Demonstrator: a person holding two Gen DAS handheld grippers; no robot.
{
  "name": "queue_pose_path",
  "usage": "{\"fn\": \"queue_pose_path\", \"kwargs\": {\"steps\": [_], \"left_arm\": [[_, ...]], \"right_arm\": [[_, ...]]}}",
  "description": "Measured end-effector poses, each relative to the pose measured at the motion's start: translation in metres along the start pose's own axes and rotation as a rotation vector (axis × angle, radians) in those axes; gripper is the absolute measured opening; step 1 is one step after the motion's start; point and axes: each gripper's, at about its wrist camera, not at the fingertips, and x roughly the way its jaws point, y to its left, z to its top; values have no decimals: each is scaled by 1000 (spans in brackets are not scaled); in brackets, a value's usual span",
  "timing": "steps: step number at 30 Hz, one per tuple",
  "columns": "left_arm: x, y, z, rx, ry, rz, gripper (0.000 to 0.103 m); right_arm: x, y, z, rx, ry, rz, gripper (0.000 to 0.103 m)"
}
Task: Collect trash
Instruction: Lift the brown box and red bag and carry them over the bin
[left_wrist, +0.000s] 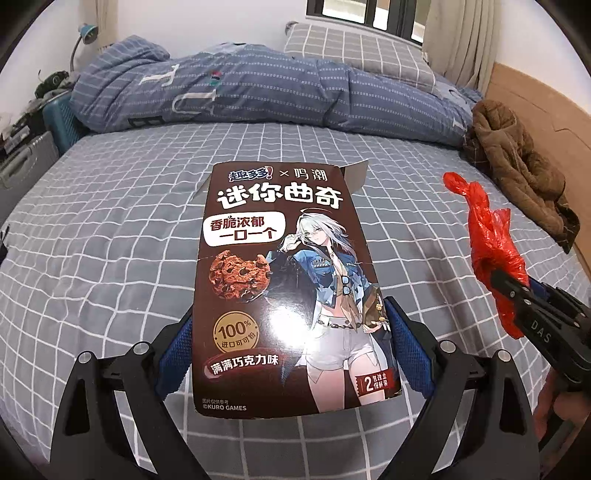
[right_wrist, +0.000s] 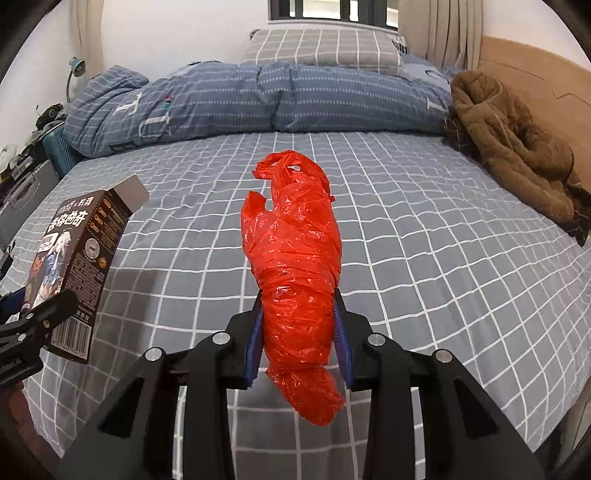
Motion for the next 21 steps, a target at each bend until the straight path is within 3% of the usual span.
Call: {"fn": "queue_pose_path", "kwargs": {"steps": [21], "left_arm": [[-60,11,-33,-1,-20,3,90]], "right_arm": [[-70,17,-32,-30,-40,21,32]]}}
